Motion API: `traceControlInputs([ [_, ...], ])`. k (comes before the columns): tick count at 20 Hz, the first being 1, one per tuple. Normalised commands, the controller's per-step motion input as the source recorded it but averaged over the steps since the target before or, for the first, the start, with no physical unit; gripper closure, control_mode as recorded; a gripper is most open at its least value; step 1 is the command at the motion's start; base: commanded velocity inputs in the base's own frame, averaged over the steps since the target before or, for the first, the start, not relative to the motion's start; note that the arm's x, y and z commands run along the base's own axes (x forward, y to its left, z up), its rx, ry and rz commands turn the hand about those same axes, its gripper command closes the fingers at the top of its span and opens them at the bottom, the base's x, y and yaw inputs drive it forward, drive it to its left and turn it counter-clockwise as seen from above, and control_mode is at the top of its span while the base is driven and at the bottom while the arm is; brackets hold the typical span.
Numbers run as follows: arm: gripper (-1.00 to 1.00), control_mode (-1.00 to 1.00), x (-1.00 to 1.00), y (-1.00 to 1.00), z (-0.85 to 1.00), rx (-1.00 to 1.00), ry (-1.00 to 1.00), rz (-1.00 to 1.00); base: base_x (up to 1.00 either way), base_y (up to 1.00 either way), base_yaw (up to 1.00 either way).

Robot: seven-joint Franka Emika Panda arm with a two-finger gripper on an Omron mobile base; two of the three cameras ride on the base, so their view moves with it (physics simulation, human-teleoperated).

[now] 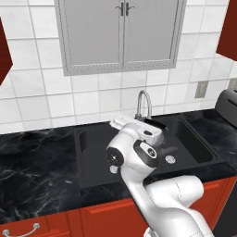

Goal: Open the cabinet, pick the kettle from the cabinet, and place it in the sink.

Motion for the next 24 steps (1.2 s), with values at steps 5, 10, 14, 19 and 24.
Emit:
traceControlInputs([
  [5,1.0,-1.0,0.47,0.05,-0.36,-0.04,0.13,-0.12,0.0,0.0,0.0],
  [10,1.0,-1.0,0.48,0.02,-0.32,0.0,0.09,-0.11,0.0,0.0,0.0],
  [14,1.0,-1.0,0.47,0.05,-0.32,0.02,0.05,-0.09,0.0,0.0,0.0],
  [19,1.0,-1.0,0.44,0.12,-0.38,0.04,0.04,-0.1,0.0,0.0,0.0],
  [24,1.0,-1.0,0.43,0.07,-0.38,0.05,0.0,-0.09,0.0,0.0,0.0],
])
